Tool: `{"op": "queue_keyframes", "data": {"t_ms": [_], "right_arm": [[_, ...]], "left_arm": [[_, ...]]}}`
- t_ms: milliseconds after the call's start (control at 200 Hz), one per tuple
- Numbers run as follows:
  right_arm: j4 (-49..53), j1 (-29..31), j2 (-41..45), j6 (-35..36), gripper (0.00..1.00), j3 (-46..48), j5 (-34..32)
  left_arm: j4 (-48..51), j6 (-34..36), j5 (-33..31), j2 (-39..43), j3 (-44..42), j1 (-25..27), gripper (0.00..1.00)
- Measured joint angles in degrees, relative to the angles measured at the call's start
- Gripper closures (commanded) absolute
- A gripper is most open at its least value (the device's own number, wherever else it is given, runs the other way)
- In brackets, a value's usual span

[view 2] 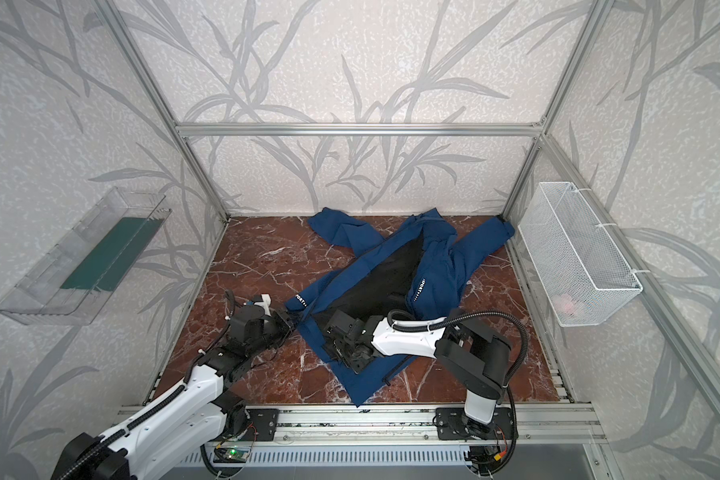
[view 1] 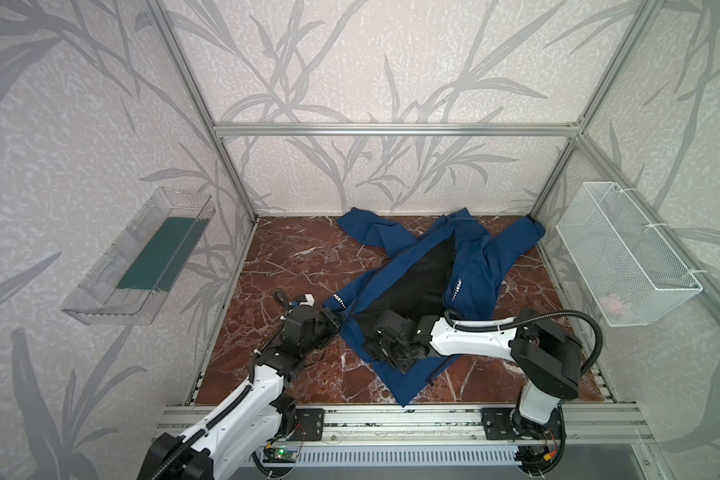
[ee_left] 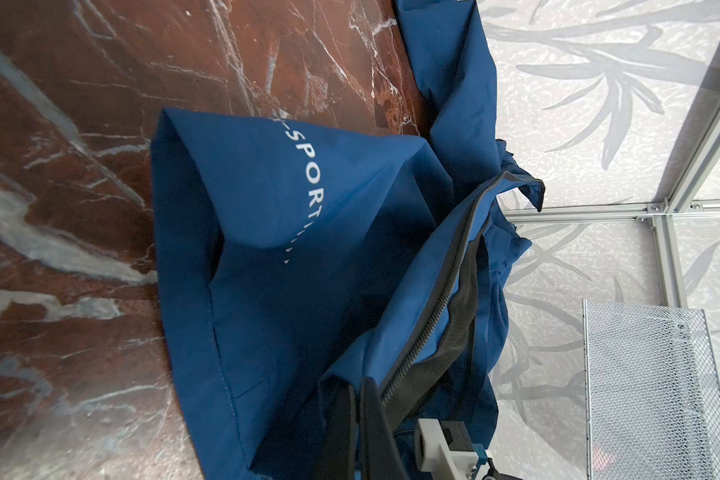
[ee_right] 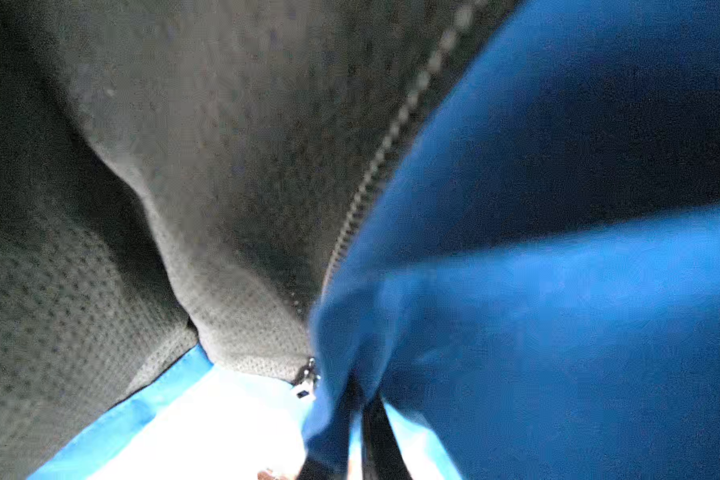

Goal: Zip up the jacket

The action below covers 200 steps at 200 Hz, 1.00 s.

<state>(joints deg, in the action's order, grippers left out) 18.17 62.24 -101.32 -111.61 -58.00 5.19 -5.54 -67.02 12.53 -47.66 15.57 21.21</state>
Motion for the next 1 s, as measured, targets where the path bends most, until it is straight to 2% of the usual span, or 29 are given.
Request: {"op": "queue_keyframes", "data": {"t_ms": [170, 1000], "right_arm": [[-0.17, 0.00, 0.02, 0.00, 0.85, 0.00, 0.02], [-2.19, 0.00, 1.49, -0.35, 0.88, 1.16, 0.02]], "left_arm": [[0.00, -0.02, 0.00, 0.00, 0.00, 0.00, 1.00], [0.00, -0.02, 0.00, 0.00, 0.00, 0.00, 1.00]]}}
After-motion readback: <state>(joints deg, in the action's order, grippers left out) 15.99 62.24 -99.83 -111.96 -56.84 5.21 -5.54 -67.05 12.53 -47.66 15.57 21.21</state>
